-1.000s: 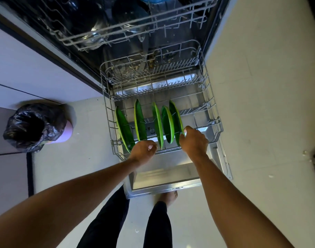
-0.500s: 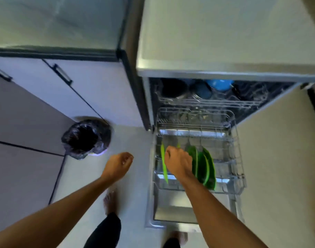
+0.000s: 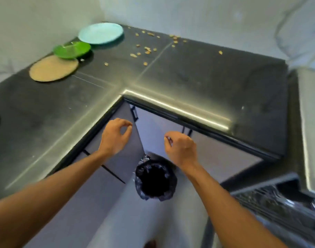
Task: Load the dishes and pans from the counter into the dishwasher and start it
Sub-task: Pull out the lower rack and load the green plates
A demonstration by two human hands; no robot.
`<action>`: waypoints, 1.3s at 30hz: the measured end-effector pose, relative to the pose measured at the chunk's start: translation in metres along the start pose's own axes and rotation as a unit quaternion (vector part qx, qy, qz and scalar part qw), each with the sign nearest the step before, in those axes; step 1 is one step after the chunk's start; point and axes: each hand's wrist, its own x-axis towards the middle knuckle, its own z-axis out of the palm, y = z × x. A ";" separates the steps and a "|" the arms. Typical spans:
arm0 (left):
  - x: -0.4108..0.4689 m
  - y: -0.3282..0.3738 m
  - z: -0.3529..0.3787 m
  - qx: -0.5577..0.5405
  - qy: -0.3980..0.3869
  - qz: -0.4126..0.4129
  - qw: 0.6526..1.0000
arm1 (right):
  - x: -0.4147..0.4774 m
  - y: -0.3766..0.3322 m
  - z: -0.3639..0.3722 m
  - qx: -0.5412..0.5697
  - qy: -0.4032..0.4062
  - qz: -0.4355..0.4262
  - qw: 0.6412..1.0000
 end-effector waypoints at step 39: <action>0.215 -0.191 -0.070 0.227 0.149 -0.320 0.908 | 0.505 -0.289 0.282 0.443 -0.181 0.272 0.835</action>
